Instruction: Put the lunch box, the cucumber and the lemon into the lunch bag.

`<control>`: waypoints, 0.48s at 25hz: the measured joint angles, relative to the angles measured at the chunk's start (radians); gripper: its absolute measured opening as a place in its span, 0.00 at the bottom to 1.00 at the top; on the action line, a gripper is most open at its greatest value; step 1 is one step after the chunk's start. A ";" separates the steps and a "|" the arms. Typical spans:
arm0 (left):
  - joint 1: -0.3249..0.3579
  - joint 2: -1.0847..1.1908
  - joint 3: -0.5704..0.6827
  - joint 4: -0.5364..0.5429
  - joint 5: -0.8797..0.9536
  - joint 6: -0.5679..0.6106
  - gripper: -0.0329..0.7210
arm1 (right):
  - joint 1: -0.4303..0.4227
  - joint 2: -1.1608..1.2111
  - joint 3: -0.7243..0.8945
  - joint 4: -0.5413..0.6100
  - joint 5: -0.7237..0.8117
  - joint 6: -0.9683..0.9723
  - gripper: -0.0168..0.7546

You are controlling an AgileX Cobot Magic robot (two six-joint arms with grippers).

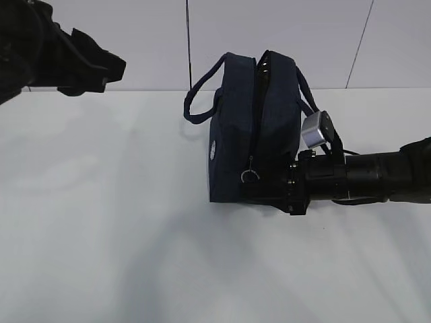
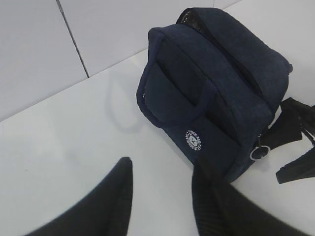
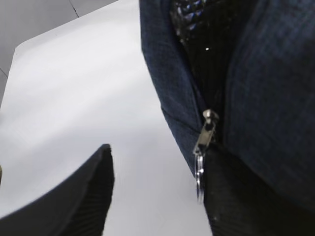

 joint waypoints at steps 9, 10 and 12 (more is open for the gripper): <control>0.000 0.000 0.000 0.000 0.000 0.000 0.43 | 0.000 0.002 0.000 0.004 -0.005 -0.002 0.23; 0.000 0.000 0.000 0.002 0.000 0.000 0.43 | 0.000 0.002 0.000 0.004 -0.011 -0.002 0.20; 0.000 0.000 0.000 0.002 0.000 0.000 0.43 | 0.000 0.002 0.000 0.004 -0.040 -0.002 0.17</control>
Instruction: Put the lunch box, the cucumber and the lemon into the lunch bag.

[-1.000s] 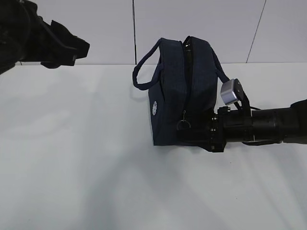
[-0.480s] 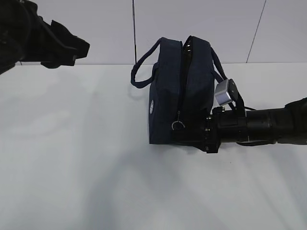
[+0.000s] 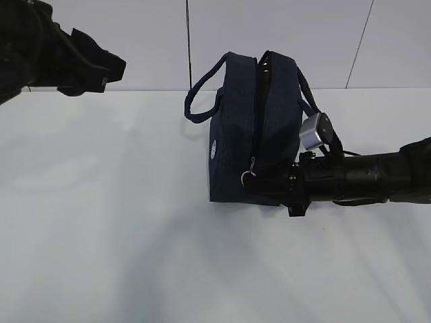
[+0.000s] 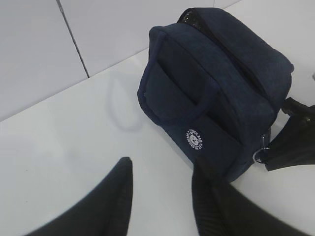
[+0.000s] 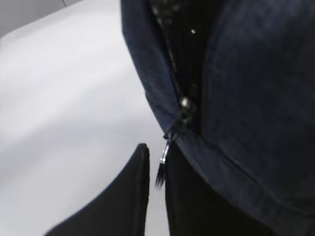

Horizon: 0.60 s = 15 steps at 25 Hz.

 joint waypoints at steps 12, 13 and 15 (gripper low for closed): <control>0.000 0.000 0.000 0.002 0.000 0.000 0.43 | 0.000 0.002 0.000 0.000 -0.035 0.000 0.03; 0.000 0.000 0.000 0.002 0.000 0.000 0.43 | 0.000 0.002 0.000 0.000 -0.030 0.000 0.03; 0.000 0.000 0.000 0.002 0.000 0.000 0.43 | 0.000 0.002 0.000 0.000 0.003 0.007 0.03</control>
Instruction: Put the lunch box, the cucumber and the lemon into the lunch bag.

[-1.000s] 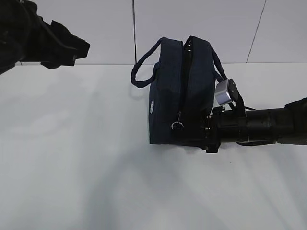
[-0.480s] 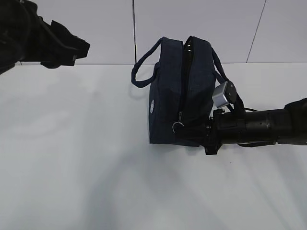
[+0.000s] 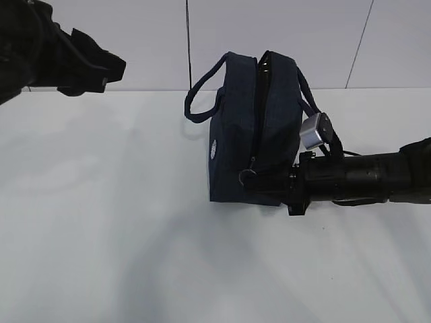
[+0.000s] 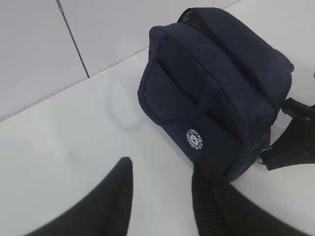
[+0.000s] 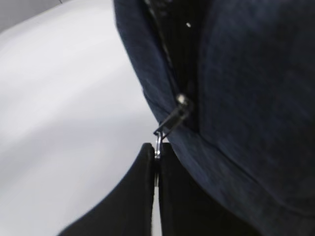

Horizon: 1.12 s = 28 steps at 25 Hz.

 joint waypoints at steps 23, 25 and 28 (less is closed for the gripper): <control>0.000 0.000 0.000 0.000 0.000 0.000 0.43 | 0.000 -0.211 0.000 -0.111 0.025 0.255 0.03; 0.000 0.000 0.000 0.000 0.000 0.000 0.43 | 0.000 -0.231 0.000 -0.112 0.025 0.278 0.03; 0.000 0.000 0.000 0.000 0.002 0.000 0.43 | 0.000 -0.255 0.000 -0.117 0.025 0.303 0.03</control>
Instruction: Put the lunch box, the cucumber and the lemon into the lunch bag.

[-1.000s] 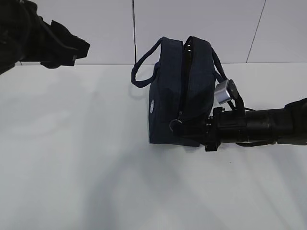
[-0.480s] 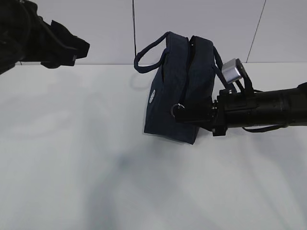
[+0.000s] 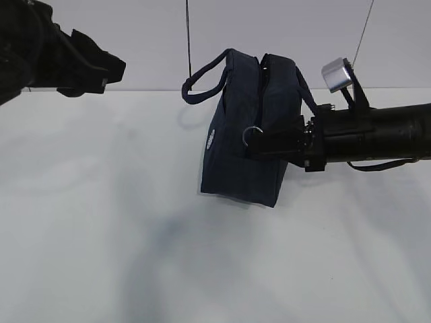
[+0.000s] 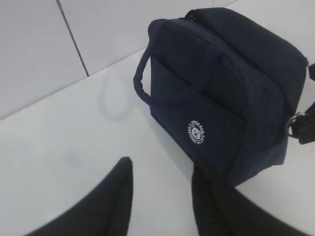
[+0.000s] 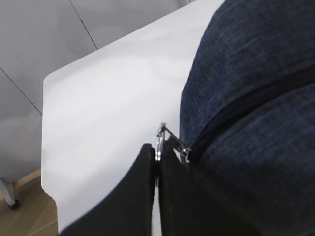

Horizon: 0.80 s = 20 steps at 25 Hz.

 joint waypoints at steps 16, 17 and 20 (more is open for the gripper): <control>-0.008 0.134 0.000 -0.052 0.025 0.002 0.43 | -0.014 -0.040 0.002 0.084 0.002 0.177 0.03; -0.017 0.152 0.000 -0.063 0.020 0.002 0.43 | -0.014 -0.040 0.002 0.084 0.002 0.182 0.03; -0.059 0.198 0.000 -0.088 -0.018 0.002 0.43 | -0.014 -0.040 0.002 0.084 0.002 0.186 0.03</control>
